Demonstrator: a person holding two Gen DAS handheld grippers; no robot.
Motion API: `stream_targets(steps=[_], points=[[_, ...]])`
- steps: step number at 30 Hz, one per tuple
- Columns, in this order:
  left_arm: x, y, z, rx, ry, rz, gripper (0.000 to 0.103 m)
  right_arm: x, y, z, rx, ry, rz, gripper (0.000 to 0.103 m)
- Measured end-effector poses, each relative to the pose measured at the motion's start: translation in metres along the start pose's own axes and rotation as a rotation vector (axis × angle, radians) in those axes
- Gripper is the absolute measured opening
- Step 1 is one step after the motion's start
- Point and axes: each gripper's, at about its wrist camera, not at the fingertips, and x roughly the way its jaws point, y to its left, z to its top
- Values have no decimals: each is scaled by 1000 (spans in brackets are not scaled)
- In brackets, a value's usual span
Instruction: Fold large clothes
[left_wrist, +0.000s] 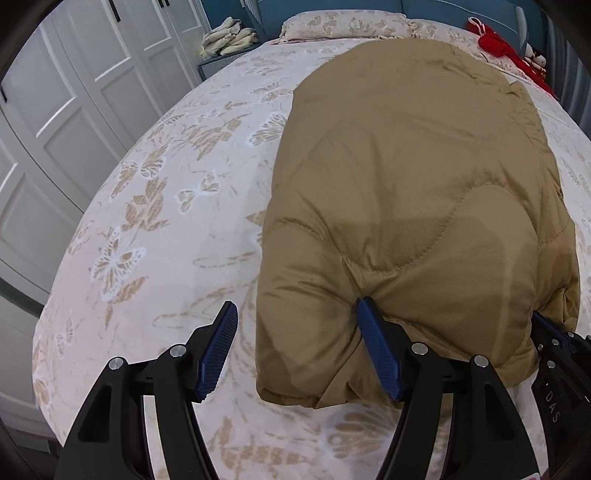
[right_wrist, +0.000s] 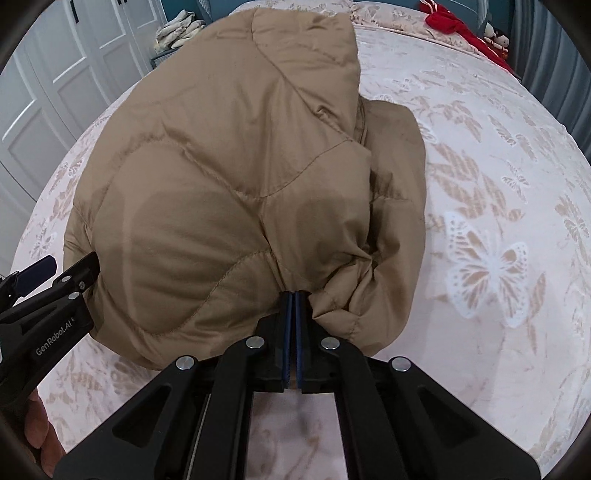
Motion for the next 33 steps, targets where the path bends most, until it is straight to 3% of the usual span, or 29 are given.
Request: stream_targets(steps=[10, 14, 16, 18, 20, 22, 28, 33], points=[[7, -13, -10, 27, -41, 53, 68, 9, -1, -9, 20, -12, 17, 0], [-4, -6, -12, -15, -40, 30, 67, -2, 4, -9, -3, -10, -9, 1], [-20, 0, -17, -30, -34, 9, 66, -25, 4, -13, 12, -8, 3, 6], [-36, 3, -26, -29, -37, 6, 66, -48, 2, -23, 22, -34, 14, 30], [-57, 5, -40, -28, -51, 10, 66, -77, 0, -39, 26, -63, 18, 41], [-75, 6, -55, -25, -59, 14, 66, -102, -1, -57, 20, -78, 16, 43], [-121, 5, -103, -23, -62, -5, 66, -162, 3, -108, -19, -152, -21, 65], [-146, 5, -139, -28, -73, -18, 66, -185, 5, -139, -16, -188, -39, 68]])
